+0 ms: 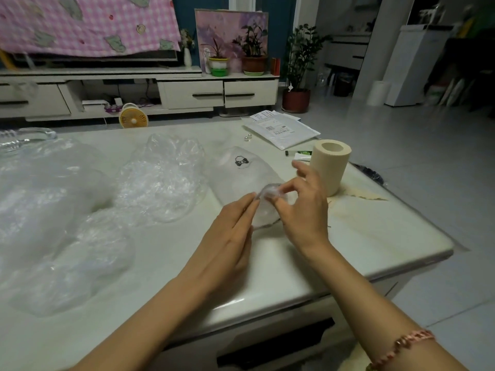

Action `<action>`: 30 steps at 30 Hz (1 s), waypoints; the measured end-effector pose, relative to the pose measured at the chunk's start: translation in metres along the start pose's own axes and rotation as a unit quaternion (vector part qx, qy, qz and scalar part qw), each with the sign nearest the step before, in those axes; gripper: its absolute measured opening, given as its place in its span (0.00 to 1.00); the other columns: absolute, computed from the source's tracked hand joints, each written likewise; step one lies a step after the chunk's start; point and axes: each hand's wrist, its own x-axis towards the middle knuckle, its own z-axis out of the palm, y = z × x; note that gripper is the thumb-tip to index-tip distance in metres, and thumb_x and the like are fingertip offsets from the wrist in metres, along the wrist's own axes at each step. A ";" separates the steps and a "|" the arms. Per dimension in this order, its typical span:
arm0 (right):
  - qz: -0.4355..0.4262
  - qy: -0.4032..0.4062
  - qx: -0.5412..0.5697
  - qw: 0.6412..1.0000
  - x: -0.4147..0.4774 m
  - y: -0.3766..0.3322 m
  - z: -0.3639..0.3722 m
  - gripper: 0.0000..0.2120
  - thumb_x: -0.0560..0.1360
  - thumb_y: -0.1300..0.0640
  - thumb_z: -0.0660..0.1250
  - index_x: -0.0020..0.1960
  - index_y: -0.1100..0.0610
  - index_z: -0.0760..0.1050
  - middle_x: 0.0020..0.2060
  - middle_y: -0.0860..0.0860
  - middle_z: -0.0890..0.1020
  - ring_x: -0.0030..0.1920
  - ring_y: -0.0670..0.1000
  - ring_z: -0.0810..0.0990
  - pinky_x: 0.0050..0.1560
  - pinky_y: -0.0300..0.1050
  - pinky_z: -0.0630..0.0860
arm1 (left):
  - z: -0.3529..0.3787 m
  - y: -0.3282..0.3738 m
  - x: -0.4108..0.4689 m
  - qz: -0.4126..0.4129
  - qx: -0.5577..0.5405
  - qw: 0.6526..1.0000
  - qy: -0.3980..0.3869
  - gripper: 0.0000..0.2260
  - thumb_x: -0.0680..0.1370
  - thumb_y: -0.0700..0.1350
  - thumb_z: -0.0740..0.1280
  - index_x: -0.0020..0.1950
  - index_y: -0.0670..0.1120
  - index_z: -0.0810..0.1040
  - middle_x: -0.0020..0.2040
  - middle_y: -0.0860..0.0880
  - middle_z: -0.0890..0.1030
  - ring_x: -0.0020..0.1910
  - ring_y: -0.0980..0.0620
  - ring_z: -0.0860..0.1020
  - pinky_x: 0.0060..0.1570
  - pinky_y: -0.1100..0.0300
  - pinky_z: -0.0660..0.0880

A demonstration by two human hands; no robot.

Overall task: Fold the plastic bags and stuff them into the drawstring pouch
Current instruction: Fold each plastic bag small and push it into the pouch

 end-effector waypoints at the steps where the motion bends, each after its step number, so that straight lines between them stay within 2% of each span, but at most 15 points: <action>1: 0.000 -0.003 0.002 1.000 0.000 0.001 0.003 0.07 0.67 0.65 0.73 0.40 0.61 0.75 0.57 0.55 0.78 0.56 0.56 0.76 0.53 0.41 0.68 | 0.001 0.003 -0.002 0.002 -0.006 1.000 -0.005 0.21 0.79 0.40 0.54 0.71 0.35 0.66 0.69 0.39 0.69 0.67 0.48 0.66 0.68 0.66 0.58; 4: -0.008 -0.034 -0.046 0.998 0.000 0.004 0.009 0.12 0.66 0.69 0.69 0.47 0.63 0.71 0.45 0.57 0.79 0.43 0.61 0.78 0.40 0.49 0.68 | 0.003 0.007 -0.005 0.011 0.001 1.000 -0.022 0.20 0.78 0.38 0.55 0.69 0.34 0.69 0.68 0.39 0.71 0.65 0.46 0.68 0.67 0.62 0.62; 6: -0.020 -0.052 -0.088 0.995 0.001 0.008 0.014 0.16 0.63 0.73 0.67 0.49 0.63 0.70 0.41 0.58 0.79 0.40 0.61 0.77 0.35 0.47 0.65 | 0.003 0.008 -0.005 0.017 0.025 0.999 -0.026 0.20 0.76 0.38 0.56 0.66 0.34 0.72 0.65 0.39 0.74 0.61 0.45 0.69 0.62 0.58 0.65; 10: -0.024 -0.002 -0.180 0.983 0.006 0.007 0.029 0.18 0.54 0.78 0.66 0.39 0.62 0.71 0.29 0.56 0.76 0.25 0.59 0.74 0.27 0.41 0.57 | 0.004 0.011 -0.006 0.019 0.063 0.998 -0.006 0.18 0.74 0.38 0.56 0.60 0.34 0.77 0.59 0.41 0.79 0.55 0.45 0.69 0.56 0.58 0.66; 12: -0.011 -0.038 -0.242 0.969 0.009 0.005 0.035 0.15 0.61 0.76 0.66 0.44 0.63 0.73 0.35 0.57 0.78 0.30 0.59 0.78 0.29 0.43 0.59 | 0.005 0.010 -0.008 0.024 0.090 0.996 -0.003 0.17 0.72 0.37 0.58 0.57 0.34 0.78 0.56 0.42 0.80 0.52 0.45 0.69 0.54 0.58 0.65; 14: 0.021 -0.150 -0.271 0.951 0.010 0.002 0.038 0.13 0.73 0.68 0.60 0.57 0.62 0.69 0.49 0.58 0.77 0.46 0.60 0.78 0.37 0.46 0.63 | 0.006 0.003 -0.011 0.012 0.124 0.992 -0.007 0.15 0.68 0.34 0.62 0.53 0.35 0.79 0.52 0.42 0.80 0.50 0.45 0.68 0.51 0.58 0.65; 16: 0.035 -0.251 -0.248 0.935 0.010 -0.002 0.038 0.14 0.75 0.62 0.59 0.60 0.59 0.65 0.55 0.56 0.73 0.53 0.60 0.75 0.43 0.48 0.65 | 0.006 -0.007 -0.017 -0.008 0.155 0.988 -0.022 0.16 0.65 0.33 0.66 0.51 0.34 0.79 0.51 0.41 0.80 0.48 0.44 0.68 0.49 0.56 0.65; 19: 0.040 -0.325 -0.186 0.926 0.007 -0.011 0.032 0.16 0.73 0.57 0.62 0.59 0.57 0.64 0.56 0.54 0.70 0.55 0.58 0.71 0.46 0.46 0.64 | 0.004 -0.020 -0.025 -0.023 0.165 0.985 -0.035 0.16 0.70 0.37 0.61 0.55 0.35 0.79 0.55 0.41 0.80 0.51 0.44 0.69 0.51 0.54 0.66; 22: 0.000 -0.321 -0.218 0.921 0.002 -0.012 0.025 0.17 0.73 0.58 0.61 0.62 0.56 0.65 0.56 0.54 0.70 0.55 0.58 0.71 0.46 0.47 0.65 | -0.004 -0.026 -0.028 -0.030 0.162 0.985 -0.056 0.19 0.74 0.44 0.56 0.57 0.36 0.79 0.58 0.42 0.80 0.56 0.44 0.70 0.57 0.53 0.69; 24: -0.053 -0.282 -0.242 0.927 -0.002 -0.009 0.021 0.17 0.73 0.62 0.60 0.62 0.55 0.66 0.56 0.54 0.70 0.54 0.58 0.72 0.43 0.47 0.65 | -0.013 -0.027 -0.031 -0.033 0.143 0.987 -0.060 0.19 0.74 0.46 0.56 0.55 0.37 0.80 0.58 0.42 0.80 0.58 0.44 0.69 0.59 0.53 0.66; 26: -0.065 -0.254 -0.233 0.936 -0.004 -0.003 0.017 0.18 0.73 0.64 0.60 0.63 0.55 0.68 0.57 0.54 0.69 0.54 0.58 0.72 0.42 0.45 0.65 | -0.023 -0.027 -0.036 -0.042 0.144 0.987 -0.050 0.18 0.72 0.46 0.57 0.53 0.41 0.81 0.57 0.42 0.80 0.59 0.43 0.71 0.60 0.51 0.69; 28: -0.046 -0.254 -0.220 0.941 -0.003 -0.003 0.016 0.20 0.75 0.63 0.60 0.66 0.54 0.68 0.60 0.54 0.69 0.58 0.58 0.71 0.47 0.46 0.67 | -0.044 -0.031 -0.045 -0.076 0.156 0.983 -0.069 0.15 0.71 0.46 0.59 0.50 0.43 0.81 0.55 0.42 0.81 0.56 0.39 0.77 0.54 0.48 0.75; 30: -0.022 -0.287 -0.237 0.928 -0.002 -0.004 0.016 0.23 0.77 0.61 0.58 0.71 0.53 0.64 0.65 0.55 0.67 0.63 0.57 0.68 0.57 0.47 0.67 | -0.056 -0.042 -0.057 -0.119 0.174 0.974 -0.078 0.14 0.67 0.45 0.67 0.50 0.42 0.81 0.54 0.40 0.81 0.53 0.36 0.80 0.48 0.45 0.76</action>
